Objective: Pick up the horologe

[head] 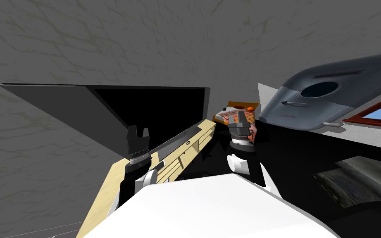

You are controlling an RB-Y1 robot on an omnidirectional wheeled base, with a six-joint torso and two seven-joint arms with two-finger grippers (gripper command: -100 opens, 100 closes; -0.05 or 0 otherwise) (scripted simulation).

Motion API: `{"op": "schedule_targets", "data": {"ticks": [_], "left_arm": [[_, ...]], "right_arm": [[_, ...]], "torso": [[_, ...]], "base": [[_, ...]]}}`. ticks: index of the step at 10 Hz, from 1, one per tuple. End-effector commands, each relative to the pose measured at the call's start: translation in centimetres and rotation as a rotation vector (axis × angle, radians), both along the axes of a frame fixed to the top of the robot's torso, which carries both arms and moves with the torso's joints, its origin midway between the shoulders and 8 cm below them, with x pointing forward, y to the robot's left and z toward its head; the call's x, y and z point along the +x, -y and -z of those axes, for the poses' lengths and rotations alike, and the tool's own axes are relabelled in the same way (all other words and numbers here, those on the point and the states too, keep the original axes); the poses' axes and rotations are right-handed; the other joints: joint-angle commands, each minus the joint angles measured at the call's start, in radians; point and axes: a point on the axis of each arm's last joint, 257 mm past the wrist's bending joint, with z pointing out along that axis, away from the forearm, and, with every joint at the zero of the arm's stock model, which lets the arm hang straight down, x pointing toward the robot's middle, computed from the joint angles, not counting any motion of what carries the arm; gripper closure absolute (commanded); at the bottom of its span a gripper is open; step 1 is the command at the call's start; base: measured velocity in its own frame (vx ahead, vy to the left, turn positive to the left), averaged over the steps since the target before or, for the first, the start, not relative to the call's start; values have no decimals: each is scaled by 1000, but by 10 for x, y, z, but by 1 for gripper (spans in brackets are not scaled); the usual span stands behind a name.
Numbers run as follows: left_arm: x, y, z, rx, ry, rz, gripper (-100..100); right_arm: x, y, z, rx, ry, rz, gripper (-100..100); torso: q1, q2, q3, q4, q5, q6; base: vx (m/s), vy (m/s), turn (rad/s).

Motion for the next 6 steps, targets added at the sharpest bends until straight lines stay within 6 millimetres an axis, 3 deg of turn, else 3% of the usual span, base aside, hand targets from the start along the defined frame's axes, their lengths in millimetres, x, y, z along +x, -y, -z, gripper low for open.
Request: {"op": "schedule_targets", "data": {"ticks": [1, 6], "left_arm": [[6, 6, 5, 44, -19, 13, -100], [34, 20, 29, 174, -92, 20, -100]], "right_arm": [[0, 0, 0, 0, 0, 0, 0], [0, 0, 0, 0, 0, 0, 0]], "torso": [[0, 0, 0, 0, 0, 0], [1, 1, 0, 0, 0, 0]], "base": [[-5, 0, -74], [-12, 8, -88]]}}
